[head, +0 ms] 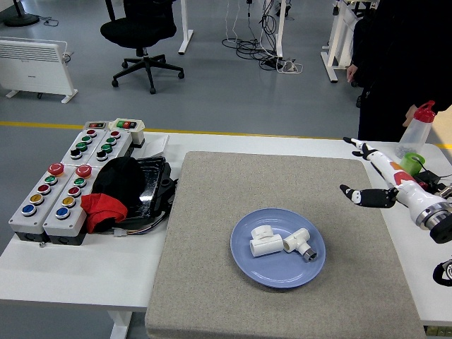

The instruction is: Pick pipe place plate twice

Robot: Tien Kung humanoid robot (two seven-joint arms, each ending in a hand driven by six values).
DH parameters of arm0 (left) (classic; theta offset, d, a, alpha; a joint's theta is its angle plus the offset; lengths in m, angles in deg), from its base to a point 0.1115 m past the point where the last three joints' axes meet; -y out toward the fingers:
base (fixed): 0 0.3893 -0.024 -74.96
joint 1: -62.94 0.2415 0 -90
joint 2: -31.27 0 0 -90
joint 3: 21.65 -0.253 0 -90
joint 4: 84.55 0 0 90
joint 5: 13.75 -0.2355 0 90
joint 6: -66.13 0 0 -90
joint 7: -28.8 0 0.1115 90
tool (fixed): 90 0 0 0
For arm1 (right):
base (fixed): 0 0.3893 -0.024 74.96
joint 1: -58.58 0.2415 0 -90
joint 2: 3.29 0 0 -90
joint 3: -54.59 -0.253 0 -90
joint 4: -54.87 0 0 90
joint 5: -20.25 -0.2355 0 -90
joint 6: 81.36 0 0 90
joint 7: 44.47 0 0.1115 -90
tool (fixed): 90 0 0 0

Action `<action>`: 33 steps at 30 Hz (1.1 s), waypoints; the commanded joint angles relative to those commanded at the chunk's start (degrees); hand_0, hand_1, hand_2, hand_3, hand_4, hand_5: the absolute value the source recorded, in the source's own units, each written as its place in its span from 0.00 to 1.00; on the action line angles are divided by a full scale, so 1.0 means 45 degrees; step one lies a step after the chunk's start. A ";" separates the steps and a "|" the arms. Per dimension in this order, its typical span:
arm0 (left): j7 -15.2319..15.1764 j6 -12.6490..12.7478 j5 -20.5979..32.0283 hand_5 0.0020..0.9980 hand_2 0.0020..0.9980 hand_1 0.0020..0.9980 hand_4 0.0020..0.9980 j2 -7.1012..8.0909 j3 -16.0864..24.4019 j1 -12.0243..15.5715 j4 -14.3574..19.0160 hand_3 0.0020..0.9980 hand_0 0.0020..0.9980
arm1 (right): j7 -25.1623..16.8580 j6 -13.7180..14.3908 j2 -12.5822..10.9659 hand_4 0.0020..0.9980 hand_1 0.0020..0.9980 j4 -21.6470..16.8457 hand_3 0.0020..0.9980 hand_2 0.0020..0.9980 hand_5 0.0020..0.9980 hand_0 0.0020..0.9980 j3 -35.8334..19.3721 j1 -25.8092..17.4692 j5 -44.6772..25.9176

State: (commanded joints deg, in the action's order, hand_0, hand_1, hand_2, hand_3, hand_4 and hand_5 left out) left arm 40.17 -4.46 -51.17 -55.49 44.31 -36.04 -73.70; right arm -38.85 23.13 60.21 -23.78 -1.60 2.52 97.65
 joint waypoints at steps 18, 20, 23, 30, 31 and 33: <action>-0.0051 -0.0043 -0.0008 1.00 0.75 0.79 0.48 0.0011 -0.0011 -0.0117 -0.0034 0.72 0.74 | -0.2281 -0.0224 0.0616 0.57 0.82 0.0757 0.85 0.90 0.50 0.86 -0.5327 -0.2465 -0.9408; -0.0046 -0.0042 -0.0036 1.00 0.75 0.79 0.48 0.0007 0.0015 -0.0122 -0.0034 0.72 0.74 | -0.2242 -0.0350 0.0695 0.57 0.82 0.0768 0.85 0.90 0.50 0.86 -0.5658 -0.2722 -1.0386; -0.0015 -0.0043 -0.0134 1.00 0.75 0.79 0.48 -0.0005 0.0069 -0.0123 -0.0029 0.72 0.74 | -0.2169 -0.0644 0.0932 0.57 0.80 0.0779 0.83 0.85 0.55 0.84 -0.6192 -0.3187 -1.1383; 0.0006 -0.0030 -0.0165 1.00 0.75 0.79 0.48 -0.0022 0.0105 -0.0086 -0.0025 0.72 0.74 | -0.1379 -0.1834 0.1298 0.57 0.78 0.0733 0.79 0.82 0.60 0.83 -0.6886 -0.4150 -1.1518; 0.0011 -0.0028 -0.0186 1.00 0.75 0.79 0.48 -0.0026 0.0124 -0.0082 -0.0024 0.72 0.74 | -0.1341 -0.1943 0.1327 0.57 0.78 0.0733 0.79 0.82 0.60 0.83 -0.6931 -0.4246 -1.1516; 0.0019 -0.0033 -0.0218 1.00 0.75 0.79 0.48 -0.0029 0.0135 -0.0073 -0.0024 0.72 0.74 | -0.1317 -0.2099 0.1379 0.57 0.77 0.0737 0.79 0.81 0.62 0.82 -0.7006 -0.4389 -1.1512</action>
State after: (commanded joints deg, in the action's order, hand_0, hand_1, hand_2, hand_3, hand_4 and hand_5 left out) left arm 40.25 -4.61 -52.15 -55.62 44.92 -36.36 -73.81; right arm -44.78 13.69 66.41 -20.46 -33.12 -17.23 45.85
